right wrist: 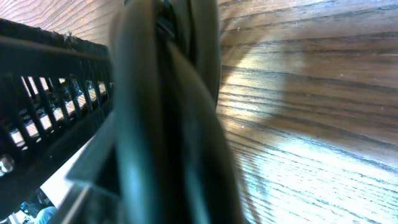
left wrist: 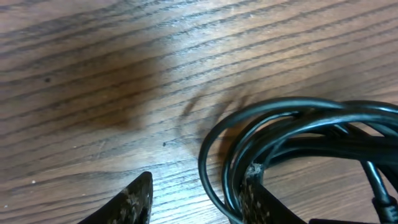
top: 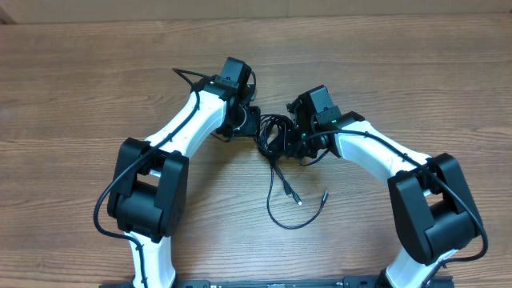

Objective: Untangle cables

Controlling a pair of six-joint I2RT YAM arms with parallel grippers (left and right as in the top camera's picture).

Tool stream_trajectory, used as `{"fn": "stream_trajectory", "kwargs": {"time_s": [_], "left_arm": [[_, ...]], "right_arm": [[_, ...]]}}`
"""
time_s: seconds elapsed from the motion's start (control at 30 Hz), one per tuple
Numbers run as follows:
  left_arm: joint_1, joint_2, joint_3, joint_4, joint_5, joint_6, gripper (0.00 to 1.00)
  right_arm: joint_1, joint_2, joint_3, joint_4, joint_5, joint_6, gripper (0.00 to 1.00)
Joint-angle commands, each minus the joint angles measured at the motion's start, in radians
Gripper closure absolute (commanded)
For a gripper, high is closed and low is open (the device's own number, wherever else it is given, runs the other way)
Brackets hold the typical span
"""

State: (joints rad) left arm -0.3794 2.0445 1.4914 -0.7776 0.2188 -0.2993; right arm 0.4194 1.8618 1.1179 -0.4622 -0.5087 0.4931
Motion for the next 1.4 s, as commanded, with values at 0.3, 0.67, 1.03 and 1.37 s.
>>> {"fn": "stream_trajectory", "kwargs": {"time_s": [0.3,0.67,1.03,1.37], "left_arm": [[-0.008,-0.004,0.016,0.019,-0.054,-0.023,0.53],[-0.008,0.048,0.014,0.03,-0.072,-0.023,0.56],[0.013,0.047,0.086,-0.069,-0.069,-0.022,0.53],[0.005,0.044,0.145,-0.126,-0.015,-0.015,0.51]], "right_arm": [[-0.002,-0.003,0.0,0.005,0.0,-0.003,0.96],[-0.002,-0.003,0.0,0.005,0.0,-0.003,0.96],[-0.002,-0.003,0.0,0.005,0.0,-0.003,0.96],[-0.002,-0.003,0.0,0.008,0.0,-0.003,0.96]]}}
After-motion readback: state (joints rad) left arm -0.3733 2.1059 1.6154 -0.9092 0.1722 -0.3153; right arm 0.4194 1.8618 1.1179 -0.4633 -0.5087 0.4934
